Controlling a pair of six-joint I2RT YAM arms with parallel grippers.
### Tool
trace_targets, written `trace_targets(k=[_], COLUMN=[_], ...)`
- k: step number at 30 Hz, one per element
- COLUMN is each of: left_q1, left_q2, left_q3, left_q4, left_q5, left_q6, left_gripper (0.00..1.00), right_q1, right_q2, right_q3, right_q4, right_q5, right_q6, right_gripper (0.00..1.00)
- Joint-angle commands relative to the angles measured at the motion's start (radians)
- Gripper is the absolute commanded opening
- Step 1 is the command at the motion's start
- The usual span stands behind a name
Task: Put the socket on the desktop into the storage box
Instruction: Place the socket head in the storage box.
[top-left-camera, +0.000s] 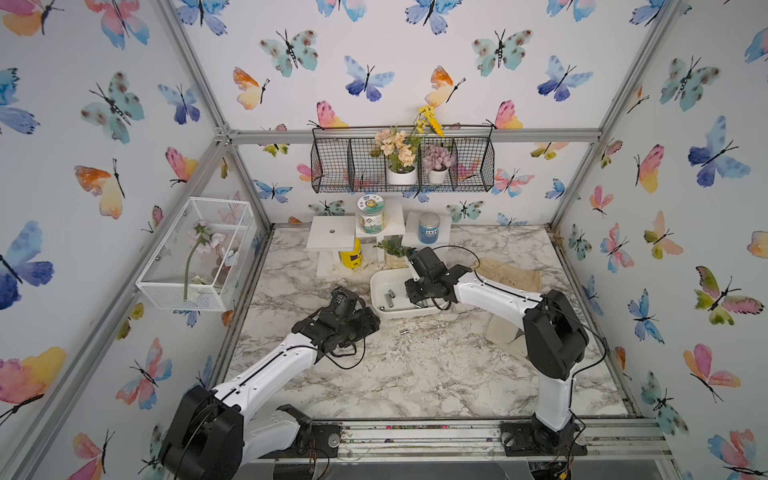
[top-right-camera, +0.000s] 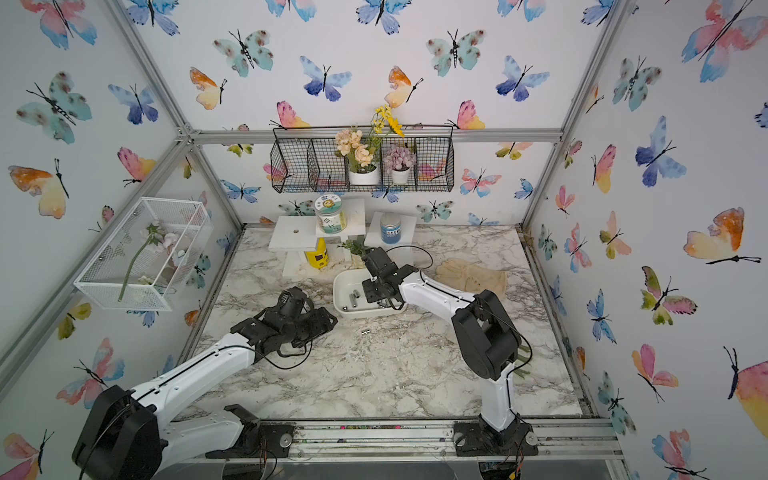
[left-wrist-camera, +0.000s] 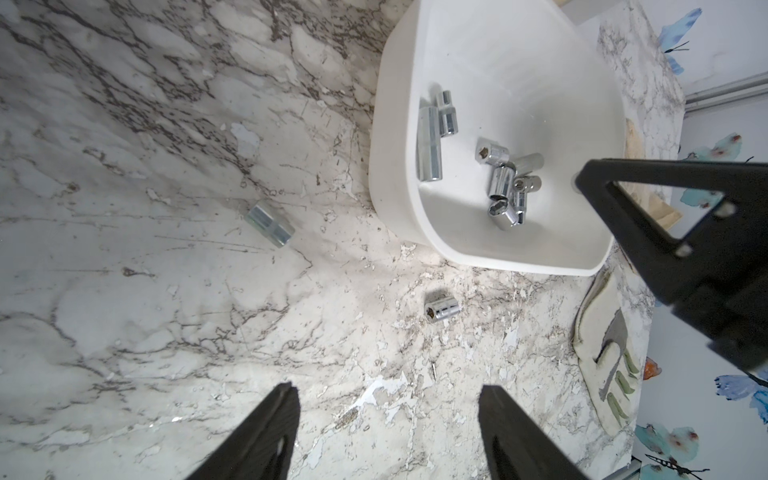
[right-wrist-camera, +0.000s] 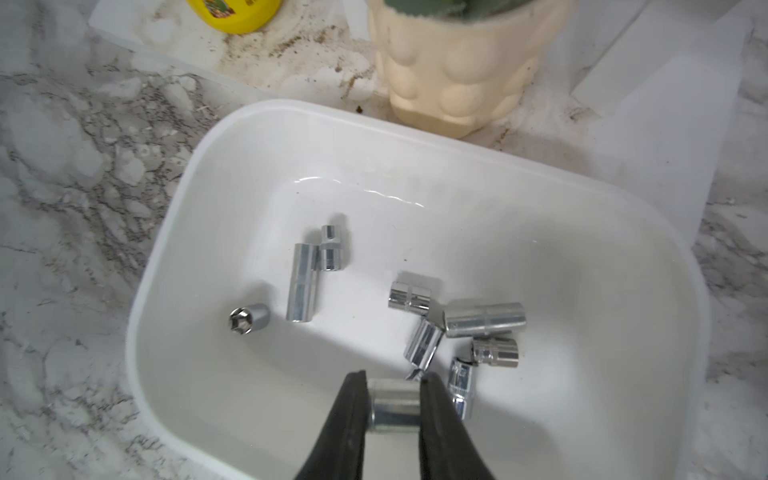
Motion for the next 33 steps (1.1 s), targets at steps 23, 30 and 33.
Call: trace_targets(k=[23, 30, 33], left_q1=[0.002, 0.003, 0.003], left_q2=[0.000, -0.001, 0.003], left_q3=[-0.018, -0.012, -0.007], left_q4=[0.001, -0.007, -0.008], left_q5=[0.013, 0.004, 0.004], left_q6=[0.007, 0.016, 0.022], left_gripper=[0.73, 0.73, 0.73], right_q1=[-0.090, -0.090, -0.088], right_q2=[0.200, 0.105, 0.054], right_q3=[0.171, 0.099, 0.062], right_q4=[-0.043, -0.026, -0.023], right_q5=[0.112, 0.073, 0.044], right_q6=[0.042, 0.052, 0.055], right_gripper=[0.45, 0.45, 0.46])
